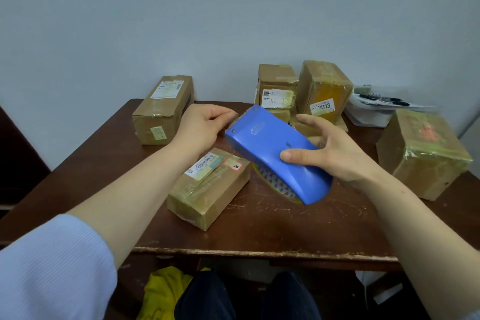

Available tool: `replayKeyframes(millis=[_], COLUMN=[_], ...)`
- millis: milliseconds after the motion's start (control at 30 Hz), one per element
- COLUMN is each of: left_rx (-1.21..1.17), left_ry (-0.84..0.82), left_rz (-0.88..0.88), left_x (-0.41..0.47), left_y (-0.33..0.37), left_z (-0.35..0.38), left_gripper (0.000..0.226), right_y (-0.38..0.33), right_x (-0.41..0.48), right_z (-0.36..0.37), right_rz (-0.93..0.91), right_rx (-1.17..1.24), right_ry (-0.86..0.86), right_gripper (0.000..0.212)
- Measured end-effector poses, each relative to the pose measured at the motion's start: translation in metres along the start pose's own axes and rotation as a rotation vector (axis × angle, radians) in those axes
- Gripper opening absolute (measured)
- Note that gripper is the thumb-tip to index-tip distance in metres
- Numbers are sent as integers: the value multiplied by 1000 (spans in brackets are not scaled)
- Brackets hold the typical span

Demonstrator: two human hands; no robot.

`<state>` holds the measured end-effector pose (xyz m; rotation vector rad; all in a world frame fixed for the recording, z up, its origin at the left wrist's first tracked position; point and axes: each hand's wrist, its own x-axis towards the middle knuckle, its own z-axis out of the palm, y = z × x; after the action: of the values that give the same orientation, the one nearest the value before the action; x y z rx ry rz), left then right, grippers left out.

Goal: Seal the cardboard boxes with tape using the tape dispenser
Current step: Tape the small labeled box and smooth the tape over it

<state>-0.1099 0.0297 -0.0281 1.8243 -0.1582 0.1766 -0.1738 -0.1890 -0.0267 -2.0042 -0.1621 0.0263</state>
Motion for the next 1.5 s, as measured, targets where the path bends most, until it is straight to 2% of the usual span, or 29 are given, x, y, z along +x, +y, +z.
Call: replayKeyframes(millis=[67,233,300,367,467,533,633,700,867,1133,1333,1500], left_rx=[80,203,300,369,337,304,242,250,305,384,401,399], left_ry=[4,26,42,59,60,113,230,228,204,200,187,167], left_rz=[11,28,56,75,46,-6,-146,-193,-137,-107,-108,-138], left_x=[8,24,28,32,39,46,56,57,60,65,67,69], left_y=[-6,-18,-24,-30,-35,-40,-53,-64,-82,-92,-97,-102], left_z=[0,2,3,2,1,-7,-37,-51,-44,-39,-34,-33], left_gripper=[15,18,19,21,18,15,16,14,16,18,16,17], right_y=[-10,-27,-30,-32,-31,-30,-23,-16,-1,3,3,5], right_x=[2,10,17,22,27,25,16,10,14,23,28,33], right_z=[4,18,24,27,27,16,-13,-27,-29,-25,-23,-21], right_rz=[-28,-116,-121,-141,-160,-124,-49,9,51,73,115,119], right_rx=[-131,-573,-783,-894,-826,-698,-643,-592,-574,-633,-678,-695], right_ry=[-9,-145,-136,-105,-99,-105,-166,-216,-235,-247,-270,-283], right_gripper=[119,128,128,120,110,105,99,94,103,91,104,100])
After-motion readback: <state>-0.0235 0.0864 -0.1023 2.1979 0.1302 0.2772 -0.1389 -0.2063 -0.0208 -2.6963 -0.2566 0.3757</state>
